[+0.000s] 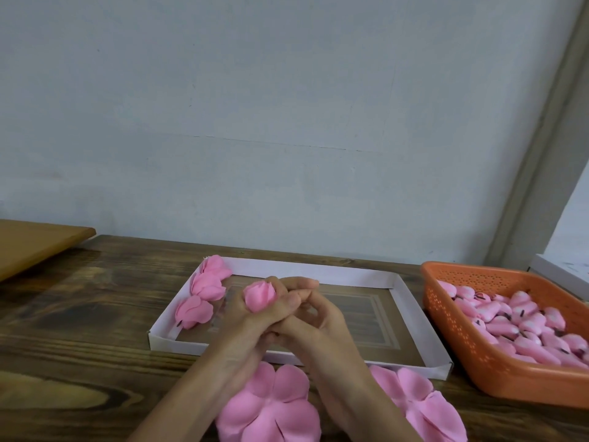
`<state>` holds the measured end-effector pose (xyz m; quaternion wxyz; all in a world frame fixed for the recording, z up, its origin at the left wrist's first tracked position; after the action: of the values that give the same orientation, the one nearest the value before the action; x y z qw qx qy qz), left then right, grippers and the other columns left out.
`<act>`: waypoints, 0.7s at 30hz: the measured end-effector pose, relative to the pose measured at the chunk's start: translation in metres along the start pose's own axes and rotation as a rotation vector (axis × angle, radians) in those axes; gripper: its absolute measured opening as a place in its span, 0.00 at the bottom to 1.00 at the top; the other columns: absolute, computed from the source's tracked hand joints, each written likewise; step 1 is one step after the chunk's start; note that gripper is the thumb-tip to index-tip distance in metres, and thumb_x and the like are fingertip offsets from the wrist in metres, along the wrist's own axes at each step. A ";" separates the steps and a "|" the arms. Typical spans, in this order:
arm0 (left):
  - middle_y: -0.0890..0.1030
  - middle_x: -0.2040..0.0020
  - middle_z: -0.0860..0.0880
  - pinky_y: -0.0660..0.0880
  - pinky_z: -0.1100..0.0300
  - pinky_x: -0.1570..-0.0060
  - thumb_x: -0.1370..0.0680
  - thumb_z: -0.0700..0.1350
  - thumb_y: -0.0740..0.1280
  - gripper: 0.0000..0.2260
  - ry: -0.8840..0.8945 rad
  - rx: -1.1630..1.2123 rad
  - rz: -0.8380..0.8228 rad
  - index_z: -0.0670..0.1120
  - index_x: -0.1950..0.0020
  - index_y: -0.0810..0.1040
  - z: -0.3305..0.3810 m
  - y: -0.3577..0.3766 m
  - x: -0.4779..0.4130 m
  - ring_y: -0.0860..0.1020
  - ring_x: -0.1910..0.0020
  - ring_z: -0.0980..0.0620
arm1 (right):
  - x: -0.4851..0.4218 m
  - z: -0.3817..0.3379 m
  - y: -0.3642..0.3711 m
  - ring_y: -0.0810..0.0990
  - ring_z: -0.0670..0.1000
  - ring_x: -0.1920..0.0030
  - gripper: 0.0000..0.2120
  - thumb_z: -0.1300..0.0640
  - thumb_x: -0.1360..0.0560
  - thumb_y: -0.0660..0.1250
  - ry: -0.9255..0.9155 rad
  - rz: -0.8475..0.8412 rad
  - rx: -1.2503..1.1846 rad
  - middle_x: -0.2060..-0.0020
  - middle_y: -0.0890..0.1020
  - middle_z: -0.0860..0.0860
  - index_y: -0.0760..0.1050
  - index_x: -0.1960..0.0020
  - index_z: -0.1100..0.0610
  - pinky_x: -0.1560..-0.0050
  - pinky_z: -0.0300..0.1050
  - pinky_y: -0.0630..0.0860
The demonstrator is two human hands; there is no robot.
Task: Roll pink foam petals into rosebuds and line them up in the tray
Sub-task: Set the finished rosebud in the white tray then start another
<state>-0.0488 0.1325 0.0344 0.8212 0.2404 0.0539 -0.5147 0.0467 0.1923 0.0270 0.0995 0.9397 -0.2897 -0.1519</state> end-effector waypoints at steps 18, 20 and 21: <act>0.81 0.43 0.30 0.82 0.47 0.50 0.32 0.50 0.82 0.25 -0.005 0.162 -0.030 0.32 0.58 0.74 -0.001 -0.007 -0.003 0.80 0.35 0.36 | -0.004 0.009 0.004 0.84 0.53 0.54 0.13 0.58 0.30 0.74 -0.008 -0.026 -0.048 0.57 0.86 0.56 0.84 0.45 0.56 0.46 0.47 0.81; 0.82 0.52 0.34 0.80 0.44 0.45 0.31 0.48 0.81 0.17 0.005 0.148 -0.033 0.39 0.63 0.76 0.000 -0.005 -0.002 0.80 0.35 0.37 | -0.005 0.011 0.003 0.81 0.53 0.56 0.12 0.57 0.30 0.73 0.034 -0.039 -0.097 0.59 0.84 0.57 0.84 0.47 0.59 0.47 0.47 0.80; 0.82 0.54 0.36 0.80 0.45 0.47 0.31 0.47 0.80 0.14 0.005 0.120 -0.022 0.41 0.64 0.77 0.001 -0.005 -0.002 0.81 0.36 0.38 | -0.006 0.012 0.003 0.81 0.53 0.56 0.12 0.57 0.30 0.73 0.048 -0.036 -0.101 0.59 0.83 0.57 0.83 0.48 0.61 0.48 0.46 0.80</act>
<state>-0.0541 0.1325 0.0341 0.7994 0.2901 0.0276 -0.5254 0.0365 0.1921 0.0182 0.1508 0.9419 -0.2623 -0.1457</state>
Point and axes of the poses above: each hand's wrist, its own x-axis away from the middle knuckle, its own y-axis out of the palm, z = x × y, the point moved 3 cm from there along -x, towards the middle knuckle
